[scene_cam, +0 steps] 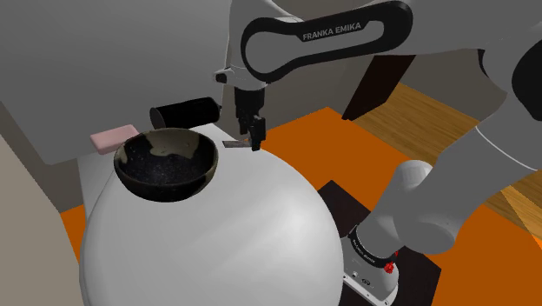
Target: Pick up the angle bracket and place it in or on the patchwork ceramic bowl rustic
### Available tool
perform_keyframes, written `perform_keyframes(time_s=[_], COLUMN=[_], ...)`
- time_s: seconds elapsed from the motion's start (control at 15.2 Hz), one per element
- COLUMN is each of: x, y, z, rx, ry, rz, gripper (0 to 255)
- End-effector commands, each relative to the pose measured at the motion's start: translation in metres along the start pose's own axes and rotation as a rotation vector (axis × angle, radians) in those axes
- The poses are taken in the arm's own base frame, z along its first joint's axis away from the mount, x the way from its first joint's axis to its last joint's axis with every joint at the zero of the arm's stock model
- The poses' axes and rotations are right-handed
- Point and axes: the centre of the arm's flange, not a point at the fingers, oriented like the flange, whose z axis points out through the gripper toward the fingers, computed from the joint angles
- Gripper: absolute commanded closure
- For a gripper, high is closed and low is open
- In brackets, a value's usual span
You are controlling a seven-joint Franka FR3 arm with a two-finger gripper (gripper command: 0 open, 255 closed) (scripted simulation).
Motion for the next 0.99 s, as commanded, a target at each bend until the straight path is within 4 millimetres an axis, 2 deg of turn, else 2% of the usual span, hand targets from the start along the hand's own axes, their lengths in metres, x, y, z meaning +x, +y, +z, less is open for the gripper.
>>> perform_keyframes(time_s=[0.0, 0.53, 0.92], x=[0.0, 0.0, -0.003], y=[0.0, 0.002, -0.004], z=[0.0, 0.004, -0.026], rx=[0.0, 0.0, 0.0], ry=[0.0, 0.0, 0.0], rz=[0.0, 0.0, 0.0], gripper=[255, 255, 255])
